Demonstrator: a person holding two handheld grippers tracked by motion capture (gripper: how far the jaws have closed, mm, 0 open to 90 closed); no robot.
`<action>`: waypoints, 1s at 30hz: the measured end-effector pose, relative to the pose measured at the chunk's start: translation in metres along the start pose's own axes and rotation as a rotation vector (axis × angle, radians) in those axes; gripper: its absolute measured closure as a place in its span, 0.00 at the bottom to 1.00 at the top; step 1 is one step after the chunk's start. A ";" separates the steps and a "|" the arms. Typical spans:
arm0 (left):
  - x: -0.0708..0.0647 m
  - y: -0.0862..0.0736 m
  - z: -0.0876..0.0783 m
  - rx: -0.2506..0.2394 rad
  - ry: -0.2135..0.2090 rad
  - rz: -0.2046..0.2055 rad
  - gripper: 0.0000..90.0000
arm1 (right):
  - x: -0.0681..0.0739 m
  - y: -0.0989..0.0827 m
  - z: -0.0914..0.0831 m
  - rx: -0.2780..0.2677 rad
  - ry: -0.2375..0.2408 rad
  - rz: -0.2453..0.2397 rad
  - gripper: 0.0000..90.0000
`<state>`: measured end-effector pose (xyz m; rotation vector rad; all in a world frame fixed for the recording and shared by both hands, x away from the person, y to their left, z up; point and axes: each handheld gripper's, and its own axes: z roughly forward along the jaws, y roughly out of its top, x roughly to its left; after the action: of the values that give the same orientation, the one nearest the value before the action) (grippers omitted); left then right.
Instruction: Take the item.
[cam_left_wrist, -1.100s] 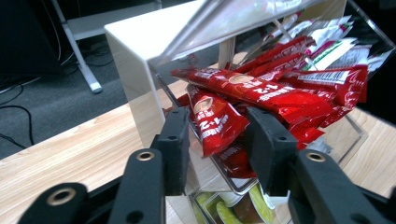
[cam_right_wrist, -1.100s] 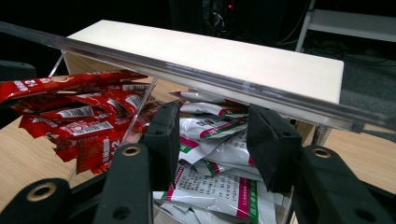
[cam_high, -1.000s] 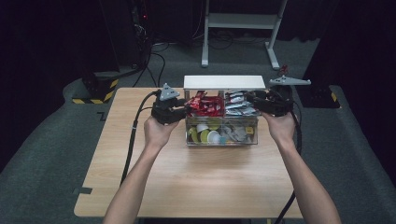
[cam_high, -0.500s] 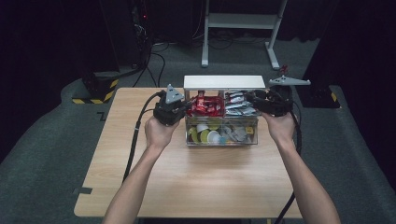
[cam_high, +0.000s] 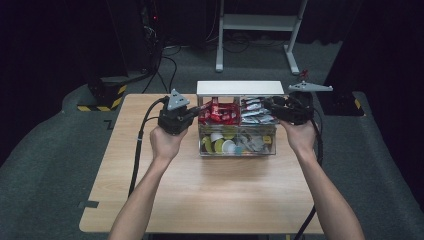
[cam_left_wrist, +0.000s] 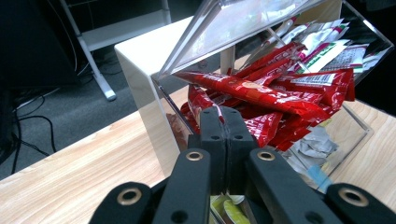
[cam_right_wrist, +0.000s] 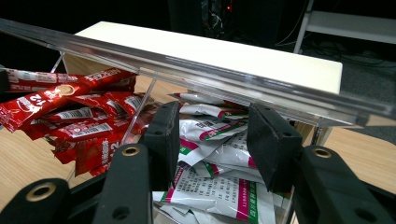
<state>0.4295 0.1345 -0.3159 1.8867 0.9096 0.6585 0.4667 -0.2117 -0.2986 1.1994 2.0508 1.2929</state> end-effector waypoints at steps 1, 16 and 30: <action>0.000 0.000 -0.001 -0.003 0.002 0.000 0.99 | 0.000 0.000 0.000 0.000 0.000 0.000 0.61; 0.005 0.000 -0.017 -0.046 0.019 -0.043 1.00 | 0.000 0.000 0.000 -0.006 0.003 0.007 0.61; 0.003 0.002 -0.034 -0.070 0.034 -0.030 1.00 | -0.001 0.000 0.001 -0.007 0.002 0.008 0.61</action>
<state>0.4070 0.1530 -0.2987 1.8019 0.9232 0.6968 0.4674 -0.2119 -0.2991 1.2054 2.0431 1.3040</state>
